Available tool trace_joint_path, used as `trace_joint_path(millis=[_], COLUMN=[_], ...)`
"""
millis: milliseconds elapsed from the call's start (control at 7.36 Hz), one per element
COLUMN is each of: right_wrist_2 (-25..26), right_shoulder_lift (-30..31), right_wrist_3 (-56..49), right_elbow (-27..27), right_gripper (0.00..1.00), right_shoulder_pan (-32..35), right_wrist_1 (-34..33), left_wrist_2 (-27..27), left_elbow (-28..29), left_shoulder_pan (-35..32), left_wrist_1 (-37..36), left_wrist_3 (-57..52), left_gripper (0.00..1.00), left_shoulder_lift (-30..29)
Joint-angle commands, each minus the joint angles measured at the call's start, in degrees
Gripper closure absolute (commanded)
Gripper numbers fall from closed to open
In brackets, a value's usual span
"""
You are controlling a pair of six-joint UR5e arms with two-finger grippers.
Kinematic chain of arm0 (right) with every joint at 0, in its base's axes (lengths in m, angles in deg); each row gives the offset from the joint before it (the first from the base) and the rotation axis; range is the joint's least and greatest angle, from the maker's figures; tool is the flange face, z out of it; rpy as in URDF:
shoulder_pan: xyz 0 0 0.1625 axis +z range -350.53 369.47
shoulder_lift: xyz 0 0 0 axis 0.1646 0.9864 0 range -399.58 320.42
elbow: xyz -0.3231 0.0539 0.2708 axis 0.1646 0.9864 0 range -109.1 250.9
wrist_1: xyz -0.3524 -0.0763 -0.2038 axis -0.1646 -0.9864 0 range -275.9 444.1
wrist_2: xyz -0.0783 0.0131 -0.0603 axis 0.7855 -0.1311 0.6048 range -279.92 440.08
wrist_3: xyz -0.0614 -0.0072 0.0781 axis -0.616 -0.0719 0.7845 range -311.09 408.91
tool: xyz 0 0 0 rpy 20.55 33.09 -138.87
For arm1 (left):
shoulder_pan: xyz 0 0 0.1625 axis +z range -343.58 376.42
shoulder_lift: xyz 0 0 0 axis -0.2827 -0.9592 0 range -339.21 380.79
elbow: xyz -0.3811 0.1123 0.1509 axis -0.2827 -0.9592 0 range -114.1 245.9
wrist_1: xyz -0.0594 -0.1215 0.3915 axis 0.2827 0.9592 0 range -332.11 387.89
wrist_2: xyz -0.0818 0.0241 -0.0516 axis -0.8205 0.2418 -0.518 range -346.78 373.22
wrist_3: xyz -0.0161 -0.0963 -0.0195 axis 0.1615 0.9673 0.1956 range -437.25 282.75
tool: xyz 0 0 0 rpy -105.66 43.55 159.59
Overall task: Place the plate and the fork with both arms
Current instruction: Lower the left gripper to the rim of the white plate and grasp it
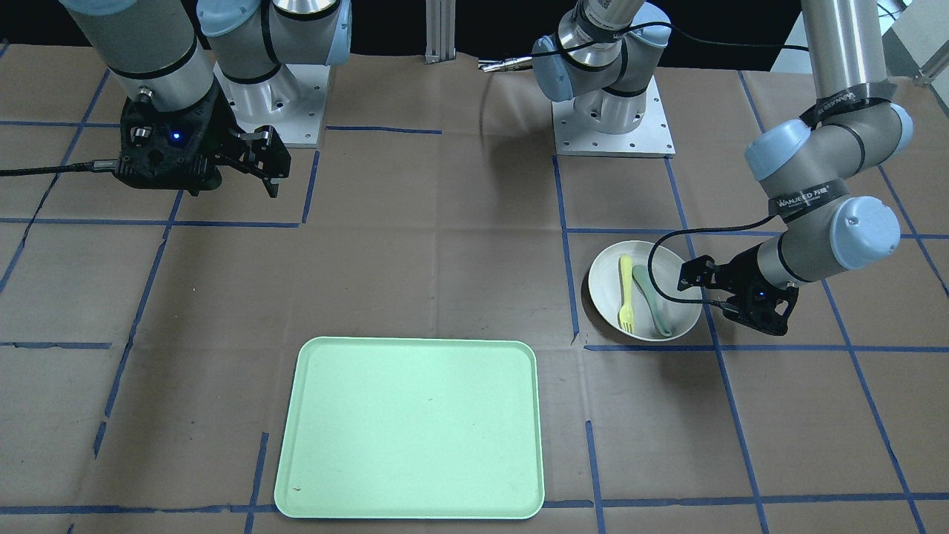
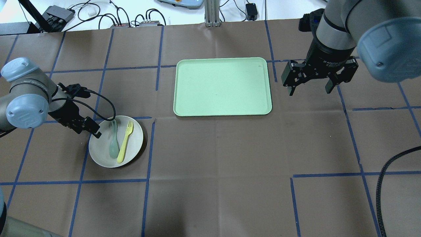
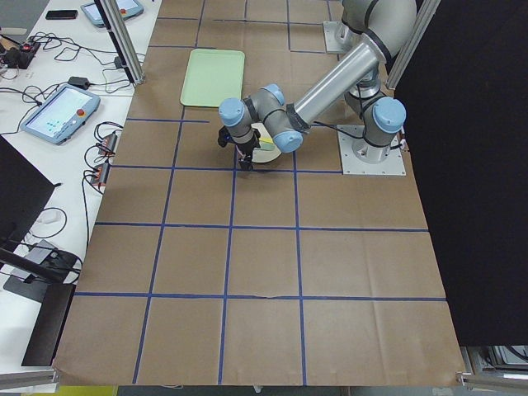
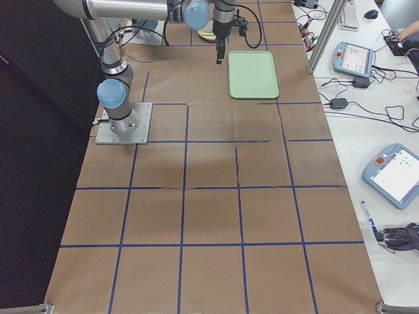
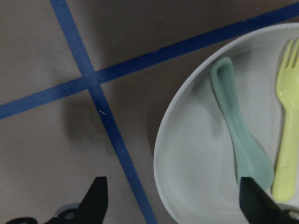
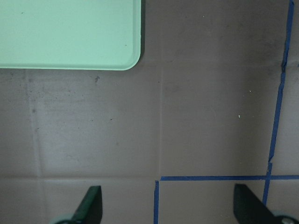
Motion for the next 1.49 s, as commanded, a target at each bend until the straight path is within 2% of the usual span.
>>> trace_joint_path(millis=[0, 136, 272, 407, 543, 815, 1086, 1358], right_wrist_2=[0.0, 0.0, 0.0, 0.0, 0.0, 0.1, -0.1, 0.0], right_shoulder_lift=[0.0, 0.0, 0.0, 0.0, 0.0, 0.0, 0.0, 0.0], right_wrist_3=[0.0, 0.0, 0.0, 0.0, 0.0, 0.0, 0.0, 0.0], right_elbow=[0.0, 0.0, 0.0, 0.0, 0.0, 0.0, 0.0, 0.0], right_gripper=[0.0, 0.0, 0.0, 0.0, 0.0, 0.0, 0.0, 0.0], right_shoulder_pan=[0.0, 0.0, 0.0, 0.1, 0.0, 0.0, 0.0, 0.0], right_wrist_1=[0.0, 0.0, 0.0, 0.0, 0.0, 0.0, -0.1, -0.1], left_wrist_2=[-1.2, -2.3, -4.0, -4.1, -4.2, -4.2, -4.5, -5.8], left_elbow=[-0.1, -0.1, -0.1, -0.1, -0.1, -0.1, 0.0, 0.1], left_shoulder_pan=[0.7, 0.8, 0.8, 0.8, 0.8, 0.9, 1.0, 1.0], left_wrist_1=[-1.0, -1.9, -2.0, -2.0, -2.0, -2.0, -2.0, -2.0], left_wrist_3=[-0.5, -0.6, -0.5, -0.4, -0.3, -0.1, -0.1, -0.1], left_gripper=[0.0, 0.08, 0.3, 0.46, 0.55, 0.56, 0.77, 0.93], left_shoulder_lift=[-2.0, -1.9, -2.0, -1.9, -1.9, -2.1, -2.1, -1.9])
